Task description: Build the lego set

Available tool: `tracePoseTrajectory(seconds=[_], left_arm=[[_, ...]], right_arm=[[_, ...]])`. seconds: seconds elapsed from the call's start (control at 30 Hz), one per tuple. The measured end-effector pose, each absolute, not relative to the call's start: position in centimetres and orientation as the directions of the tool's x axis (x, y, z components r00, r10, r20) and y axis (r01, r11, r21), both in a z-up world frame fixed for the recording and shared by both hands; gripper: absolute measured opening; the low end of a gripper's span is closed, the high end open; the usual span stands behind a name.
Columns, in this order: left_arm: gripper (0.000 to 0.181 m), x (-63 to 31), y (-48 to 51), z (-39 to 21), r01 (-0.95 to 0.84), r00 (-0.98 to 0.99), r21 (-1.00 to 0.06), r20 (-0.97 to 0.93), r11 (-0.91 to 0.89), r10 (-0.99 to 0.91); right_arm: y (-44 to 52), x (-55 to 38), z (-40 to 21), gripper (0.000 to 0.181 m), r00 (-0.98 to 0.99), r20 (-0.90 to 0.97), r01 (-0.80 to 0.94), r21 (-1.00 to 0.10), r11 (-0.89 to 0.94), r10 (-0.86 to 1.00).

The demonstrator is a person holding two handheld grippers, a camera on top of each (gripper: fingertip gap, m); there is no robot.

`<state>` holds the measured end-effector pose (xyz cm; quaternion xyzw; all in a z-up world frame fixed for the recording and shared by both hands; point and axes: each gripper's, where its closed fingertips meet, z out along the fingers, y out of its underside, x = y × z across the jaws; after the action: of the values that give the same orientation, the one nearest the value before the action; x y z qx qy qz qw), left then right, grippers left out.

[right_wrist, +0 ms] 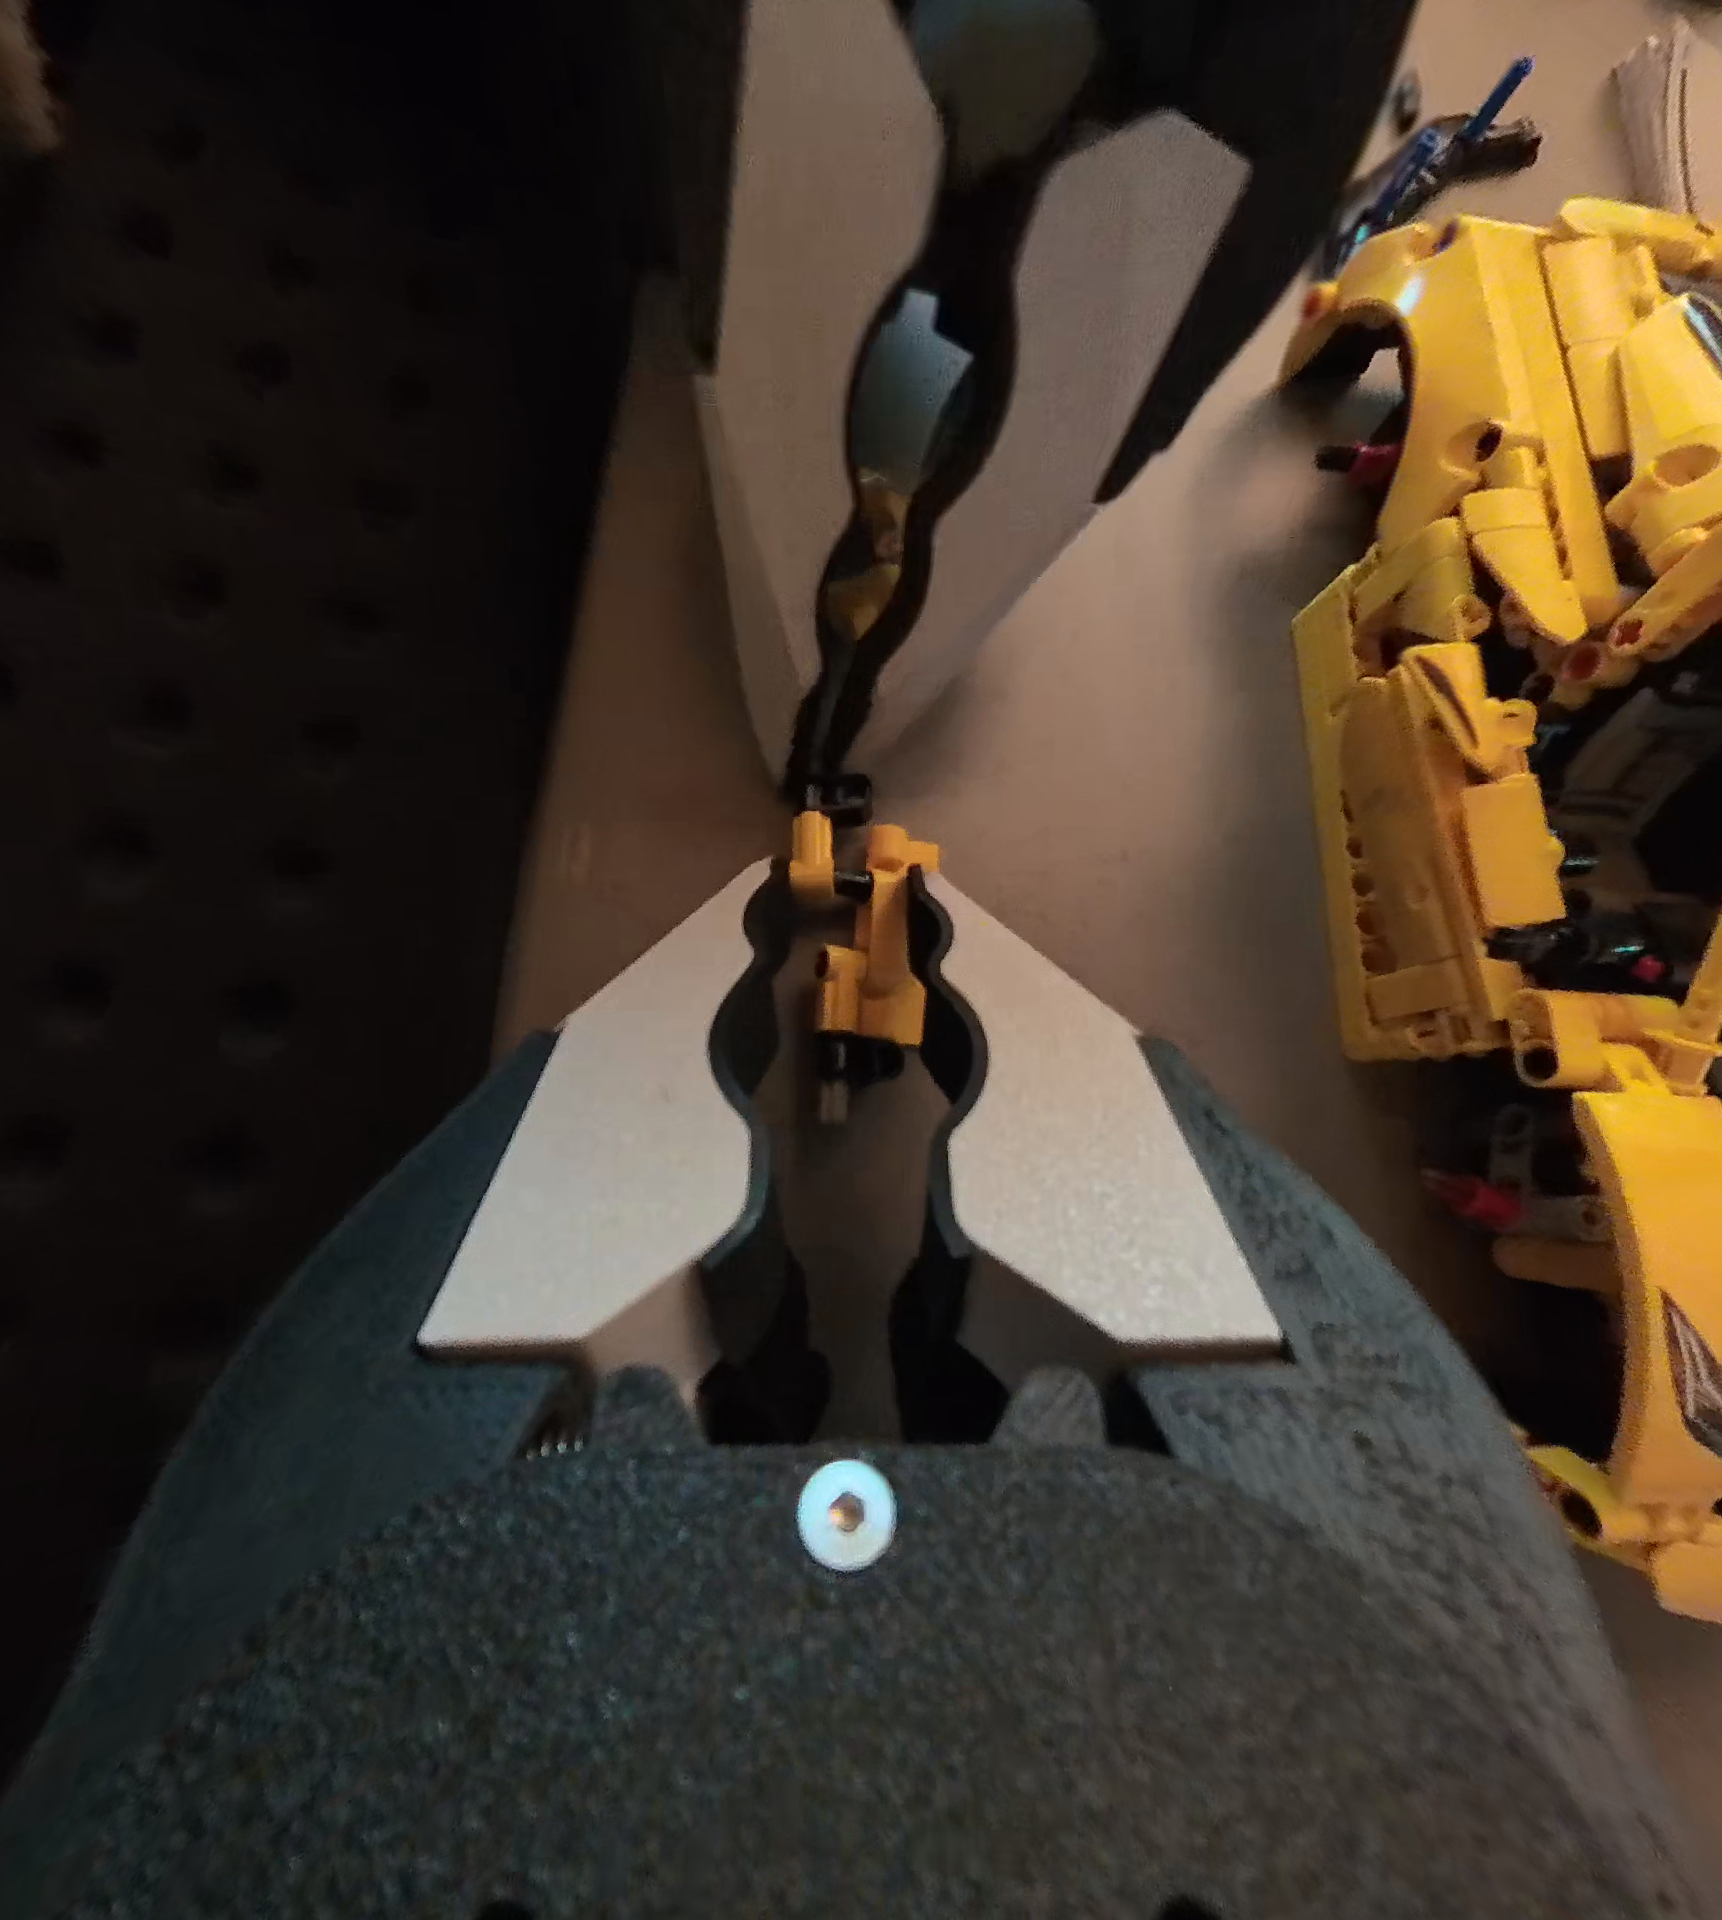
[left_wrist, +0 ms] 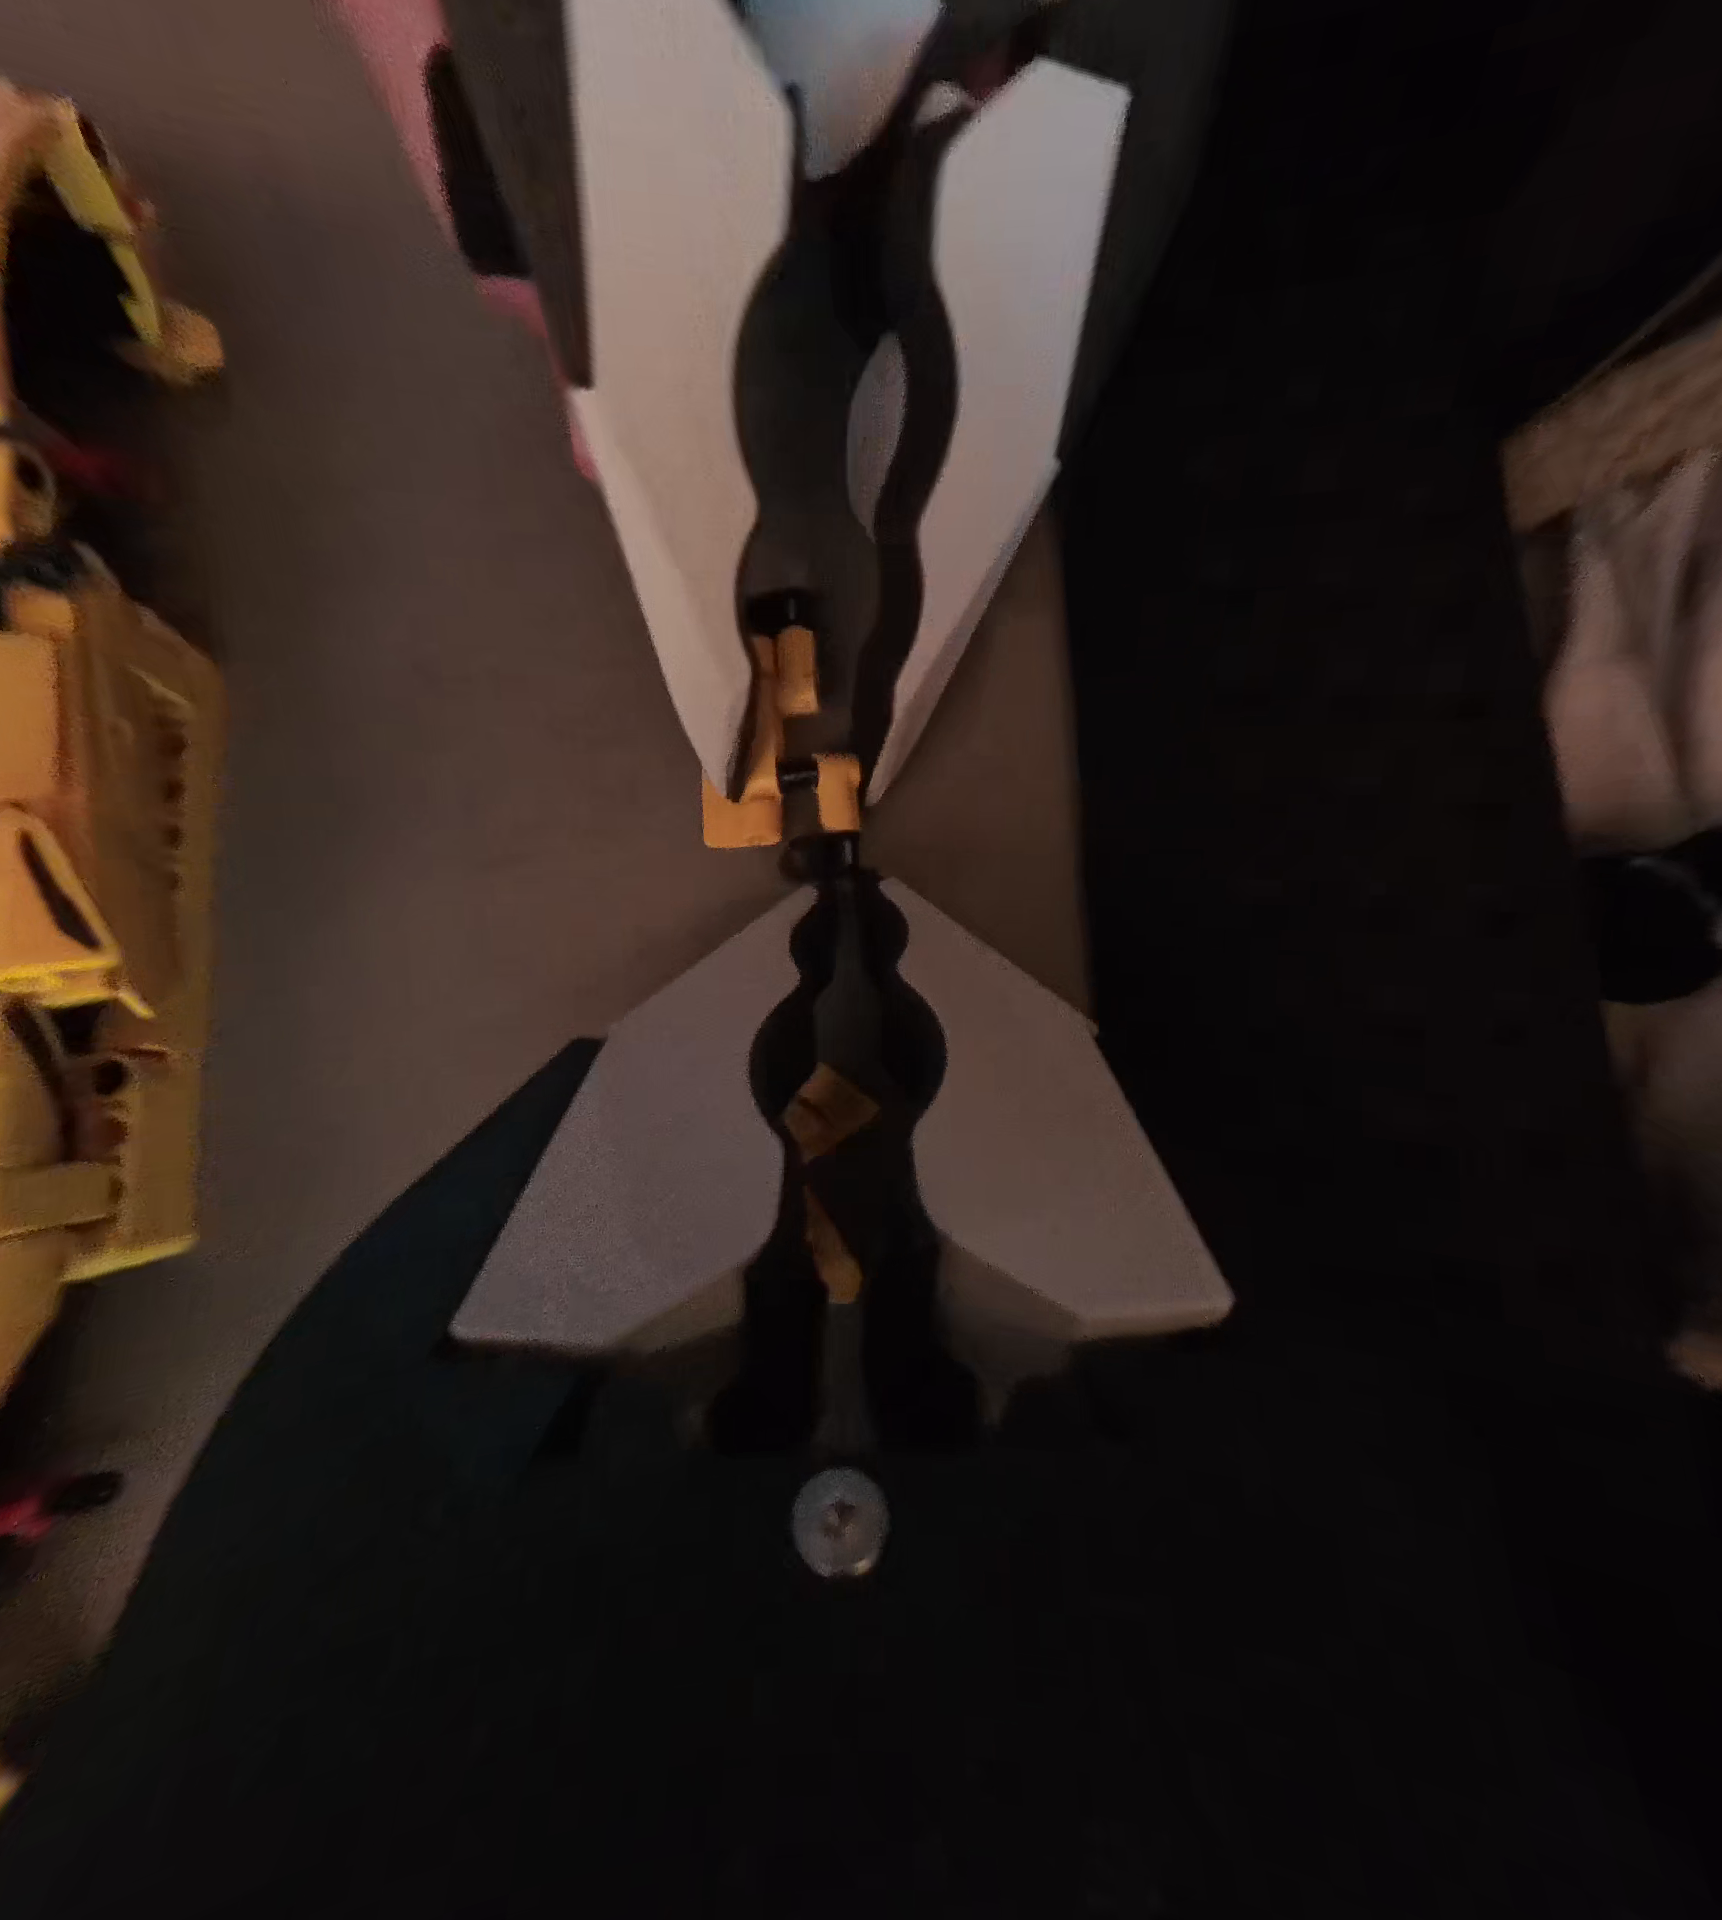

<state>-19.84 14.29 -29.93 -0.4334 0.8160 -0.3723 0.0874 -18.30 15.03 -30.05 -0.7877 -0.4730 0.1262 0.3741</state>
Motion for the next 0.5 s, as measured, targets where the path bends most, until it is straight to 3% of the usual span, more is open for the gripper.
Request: tracePoseTrajectory(seconds=[0.23, 0.5], left_arm=[[0.004, -20.00, 13.99, -29.77, -0.735, -0.577, -0.631, 0.389, 0.249, -0.718], [0.004, -20.05, 14.02, -29.77, -0.771, -0.569, -0.585, 0.453, 0.252, -0.687]], right_arm=[[14.70, -18.43, -30.07, 0.024, 0.529, 0.107, 0.636, -0.707, -0.310, 0.842], [14.52, -18.57, -29.99, 0.024, 0.545, 0.006, 0.587, -0.717, -0.376, 0.838]])
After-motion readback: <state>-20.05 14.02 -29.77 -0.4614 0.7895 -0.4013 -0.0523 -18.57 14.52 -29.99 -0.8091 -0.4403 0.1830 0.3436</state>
